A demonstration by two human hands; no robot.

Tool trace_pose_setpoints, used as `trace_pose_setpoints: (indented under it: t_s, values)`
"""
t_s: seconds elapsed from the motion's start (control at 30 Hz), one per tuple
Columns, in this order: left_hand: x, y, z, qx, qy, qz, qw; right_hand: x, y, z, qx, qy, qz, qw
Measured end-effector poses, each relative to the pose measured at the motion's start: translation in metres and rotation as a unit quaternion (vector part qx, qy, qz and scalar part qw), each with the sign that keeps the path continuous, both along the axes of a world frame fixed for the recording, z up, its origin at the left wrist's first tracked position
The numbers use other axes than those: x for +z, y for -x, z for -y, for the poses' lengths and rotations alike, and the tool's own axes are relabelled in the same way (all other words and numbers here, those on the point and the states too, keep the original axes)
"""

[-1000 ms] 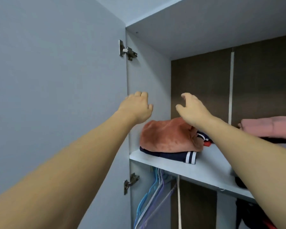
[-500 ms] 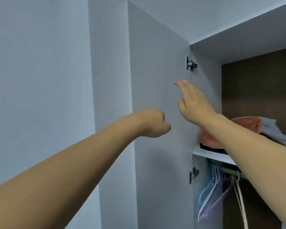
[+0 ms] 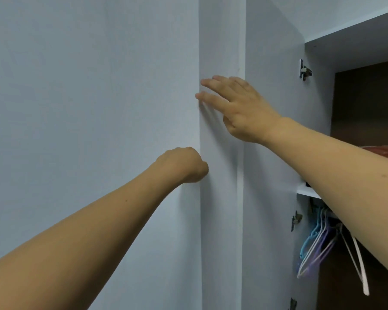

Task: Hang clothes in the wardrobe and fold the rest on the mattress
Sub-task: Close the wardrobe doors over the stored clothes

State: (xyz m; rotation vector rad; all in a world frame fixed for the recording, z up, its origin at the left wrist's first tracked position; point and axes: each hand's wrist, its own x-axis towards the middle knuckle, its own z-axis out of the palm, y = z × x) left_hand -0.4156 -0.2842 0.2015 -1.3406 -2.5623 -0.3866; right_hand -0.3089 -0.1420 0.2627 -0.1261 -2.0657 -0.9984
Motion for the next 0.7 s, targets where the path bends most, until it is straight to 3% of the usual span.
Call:
trace_pose_setpoints:
  t_s: [0.07,0.13,0.23,0.33,0.5,0.7]
  values:
    - [-0.007,0.004,0.002,-0.003,-0.035,-0.007,0.999,-0.001,-0.002,-0.004,0.016,0.010,-0.031,0.999]
    - [-0.014,-0.001,0.005,-0.003,-0.066,-0.075,0.995,-0.004,-0.007,-0.011,0.011,0.008,-0.043,0.999]
    - [-0.021,-0.022,0.003,-0.074,-0.132,-0.114,0.982,-0.013,-0.020,-0.030,-0.062,-0.014,0.003,0.998]
    - [-0.023,-0.040,-0.012,-0.152,-0.142,-0.021,0.978,-0.017,-0.031,-0.041,-0.111,-0.013,0.053,0.992]
    - [-0.032,-0.042,-0.053,-0.135,-0.092,0.100,0.981,-0.004,-0.036,-0.041,-0.141,-0.042,0.093,0.985]
    - [-0.054,-0.060,-0.087,-0.157,-0.133,0.182,0.962,-0.010,-0.065,-0.050,-0.126,-0.058,0.080,0.987]
